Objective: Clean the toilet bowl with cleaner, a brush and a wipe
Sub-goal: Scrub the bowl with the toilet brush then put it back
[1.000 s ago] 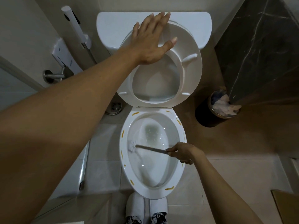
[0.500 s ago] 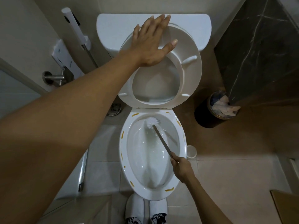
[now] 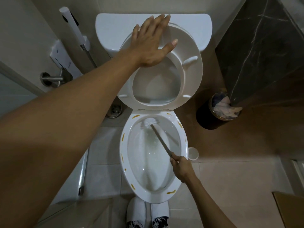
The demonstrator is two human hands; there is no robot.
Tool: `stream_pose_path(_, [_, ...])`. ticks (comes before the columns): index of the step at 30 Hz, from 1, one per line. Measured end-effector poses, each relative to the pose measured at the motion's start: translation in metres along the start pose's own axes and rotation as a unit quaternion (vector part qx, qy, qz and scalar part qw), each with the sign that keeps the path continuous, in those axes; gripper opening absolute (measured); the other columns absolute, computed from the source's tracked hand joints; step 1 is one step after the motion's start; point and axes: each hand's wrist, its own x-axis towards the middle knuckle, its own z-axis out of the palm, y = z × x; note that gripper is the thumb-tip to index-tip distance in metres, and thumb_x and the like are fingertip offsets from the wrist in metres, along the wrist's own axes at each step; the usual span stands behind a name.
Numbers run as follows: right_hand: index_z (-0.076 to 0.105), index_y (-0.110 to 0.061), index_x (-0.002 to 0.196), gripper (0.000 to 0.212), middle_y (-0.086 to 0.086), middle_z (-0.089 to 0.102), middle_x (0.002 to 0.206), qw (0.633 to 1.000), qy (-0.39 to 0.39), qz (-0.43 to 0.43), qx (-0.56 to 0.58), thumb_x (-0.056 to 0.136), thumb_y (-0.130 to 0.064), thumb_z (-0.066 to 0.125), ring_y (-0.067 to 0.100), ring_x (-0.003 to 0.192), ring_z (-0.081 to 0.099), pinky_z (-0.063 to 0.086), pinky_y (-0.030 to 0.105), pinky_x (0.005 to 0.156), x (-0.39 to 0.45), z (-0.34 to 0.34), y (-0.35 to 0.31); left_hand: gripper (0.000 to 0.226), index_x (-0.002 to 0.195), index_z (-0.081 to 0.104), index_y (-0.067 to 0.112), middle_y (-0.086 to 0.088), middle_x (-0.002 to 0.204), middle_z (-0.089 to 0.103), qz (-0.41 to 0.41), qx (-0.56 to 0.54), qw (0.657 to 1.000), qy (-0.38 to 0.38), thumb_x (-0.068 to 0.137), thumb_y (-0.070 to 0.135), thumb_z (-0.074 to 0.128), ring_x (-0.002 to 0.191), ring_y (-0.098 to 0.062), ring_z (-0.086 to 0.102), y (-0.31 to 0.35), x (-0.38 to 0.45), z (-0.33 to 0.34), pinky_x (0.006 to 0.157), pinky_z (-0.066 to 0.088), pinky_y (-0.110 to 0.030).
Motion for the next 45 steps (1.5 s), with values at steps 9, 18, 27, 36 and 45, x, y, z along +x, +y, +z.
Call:
stream_pose_path(9, [0.057, -0.027, 0.132, 0.035, 0.007, 0.065, 0.089, 0.985, 0.069, 0.113, 0.107, 0.1, -0.031, 0.044, 0.014, 0.052, 0.047, 0.041, 0.024, 0.044, -0.018, -0.014, 0.027, 0.07, 0.152, 0.0, 0.023, -0.001, 0.16, -0.001, 0.002, 0.0, 1.0, -0.001, 0.097, 0.058, 0.024, 0.147, -0.023, -0.004, 0.0, 0.0, -0.001, 0.116, -0.003, -0.05])
stream_pose_path(18, [0.055, -0.024, 0.133, 0.036, 0.002, 0.053, 0.069, 0.983, 0.026, 0.112, 0.141, 0.1, -0.029, 0.044, 0.013, 0.047, 0.043, 0.034, 0.021, 0.038, 0.008, -0.002, -0.008, 0.07, 0.152, -0.001, 0.023, -0.001, 0.16, -0.002, 0.001, 0.002, 1.0, -0.003, 0.097, 0.058, 0.024, 0.147, -0.023, -0.005, 0.0, -0.001, -0.002, 0.116, -0.003, -0.049])
stream_pose_path(27, [0.056, -0.028, 0.133, 0.035, 0.001, 0.049, 0.062, 0.98, 0.033, 0.125, 0.154, 0.099, -0.031, 0.046, 0.013, 0.042, 0.038, 0.031, 0.019, 0.036, 0.0, -0.021, 0.001, 0.071, 0.152, 0.0, 0.024, 0.0, 0.16, -0.001, 0.002, -0.003, 1.0, -0.003, 0.096, 0.059, 0.025, 0.147, -0.022, -0.004, -0.001, 0.0, -0.002, 0.116, -0.003, -0.049])
stream_pose_path(36, [0.053, -0.038, 0.132, 0.033, 0.0, 0.039, 0.062, 0.985, -0.15, 0.087, 0.014, 0.099, -0.035, 0.048, 0.012, 0.048, 0.03, 0.026, 0.018, 0.039, 0.009, -0.039, -0.028, 0.074, 0.152, 0.002, 0.021, -0.003, 0.16, 0.002, 0.011, 0.01, 1.0, 0.0, 0.095, 0.06, 0.025, 0.147, -0.025, -0.001, -0.002, 0.001, 0.0, 0.116, -0.001, -0.051])
stream_pose_path(45, [0.066, -0.039, 0.118, 0.028, 0.001, 0.049, 0.061, 0.939, -0.247, 0.128, -0.202, 0.091, -0.042, 0.06, 0.009, 0.039, 0.034, 0.032, 0.017, 0.04, 0.001, -0.089, -0.043, 0.071, 0.152, 0.004, 0.021, -0.003, 0.16, 0.004, 0.006, 0.013, 1.0, 0.007, 0.095, 0.059, 0.025, 0.147, -0.025, 0.0, -0.002, 0.001, 0.002, 0.116, -0.001, -0.051])
